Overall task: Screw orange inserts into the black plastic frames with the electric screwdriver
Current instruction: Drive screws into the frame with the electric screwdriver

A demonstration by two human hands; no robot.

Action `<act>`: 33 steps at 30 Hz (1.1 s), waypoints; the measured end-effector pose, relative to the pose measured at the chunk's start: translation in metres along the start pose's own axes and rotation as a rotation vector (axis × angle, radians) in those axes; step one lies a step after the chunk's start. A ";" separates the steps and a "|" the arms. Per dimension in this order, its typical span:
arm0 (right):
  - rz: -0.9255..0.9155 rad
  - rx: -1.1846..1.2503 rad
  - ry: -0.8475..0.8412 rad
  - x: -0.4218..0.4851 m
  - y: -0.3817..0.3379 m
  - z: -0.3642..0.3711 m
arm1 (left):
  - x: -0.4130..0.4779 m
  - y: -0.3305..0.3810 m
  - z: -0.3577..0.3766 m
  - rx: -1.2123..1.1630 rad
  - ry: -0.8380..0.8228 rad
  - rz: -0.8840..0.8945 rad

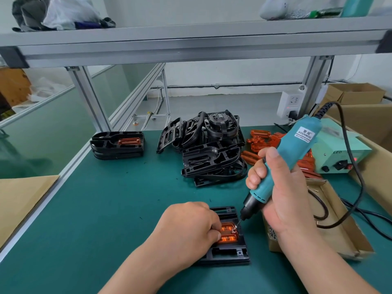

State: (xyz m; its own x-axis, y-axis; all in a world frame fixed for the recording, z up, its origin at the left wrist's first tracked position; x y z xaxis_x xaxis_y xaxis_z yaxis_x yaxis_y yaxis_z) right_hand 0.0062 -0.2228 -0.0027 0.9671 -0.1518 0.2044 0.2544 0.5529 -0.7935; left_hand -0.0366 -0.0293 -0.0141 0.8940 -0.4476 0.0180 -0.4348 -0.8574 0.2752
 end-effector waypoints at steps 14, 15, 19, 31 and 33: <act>-0.054 -0.134 -0.160 -0.010 -0.001 0.012 | 0.004 -0.002 0.007 0.045 0.039 0.002; -0.063 -0.144 -0.185 -0.010 -0.001 0.013 | 0.005 -0.002 0.007 0.047 0.041 0.002; -0.085 -0.205 -0.278 -0.014 -0.001 0.015 | 0.005 -0.003 0.008 0.059 0.038 -0.001; -0.062 -0.345 -0.426 -0.019 0.005 0.030 | 0.006 -0.001 0.010 0.060 0.025 -0.029; -0.064 -0.353 -0.433 -0.018 0.005 0.033 | 0.006 -0.001 0.009 0.057 0.020 -0.034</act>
State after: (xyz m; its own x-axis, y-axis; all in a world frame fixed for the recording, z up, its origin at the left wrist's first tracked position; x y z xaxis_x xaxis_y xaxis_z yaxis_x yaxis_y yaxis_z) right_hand -0.0101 -0.1908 0.0086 0.8838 0.2151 0.4155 0.3663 0.2344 -0.9005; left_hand -0.0319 -0.0332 -0.0234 0.9099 -0.4138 0.0287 -0.4095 -0.8851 0.2212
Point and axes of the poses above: each hand's wrist, its own x-axis towards the middle knuckle, its own z-axis out of the palm, y = z × x, the point moved 2 cm from there along x, towards the middle knuckle
